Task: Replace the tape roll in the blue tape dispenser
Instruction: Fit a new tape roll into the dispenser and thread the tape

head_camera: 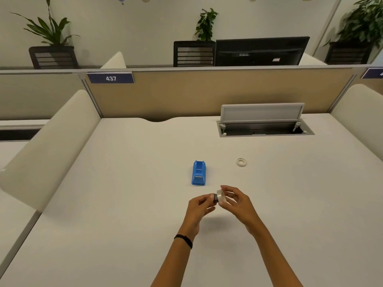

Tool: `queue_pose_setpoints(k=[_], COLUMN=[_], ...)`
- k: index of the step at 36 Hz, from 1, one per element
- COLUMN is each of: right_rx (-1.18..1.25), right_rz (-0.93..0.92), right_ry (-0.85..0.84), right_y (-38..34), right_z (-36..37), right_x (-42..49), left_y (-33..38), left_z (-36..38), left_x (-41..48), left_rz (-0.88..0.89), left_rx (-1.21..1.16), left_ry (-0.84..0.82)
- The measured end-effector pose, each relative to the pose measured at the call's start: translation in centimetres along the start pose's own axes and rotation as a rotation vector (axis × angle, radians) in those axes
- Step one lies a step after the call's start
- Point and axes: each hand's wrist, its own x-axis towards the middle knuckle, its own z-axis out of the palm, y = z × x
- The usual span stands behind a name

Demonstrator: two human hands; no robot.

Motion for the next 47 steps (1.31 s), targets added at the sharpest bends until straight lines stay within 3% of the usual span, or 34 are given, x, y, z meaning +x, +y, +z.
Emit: queue_pose_setpoints(k=[29,47], right_rx=[-0.311,-0.096], right_rz=[-0.307,-0.186], right_ry=[-0.035,-0.038], right_y=[-1.6,-0.9], right_z=[-0.4,0.6], right_x=[1.9,2.8], left_y=[1.5,1.6], left_z=[1.0,0.9], left_x=[1.8,2.0], left_rz=[-0.009,0.008], left_rx=[0.06,-0.015], left_ry=[-0.046,0.058])
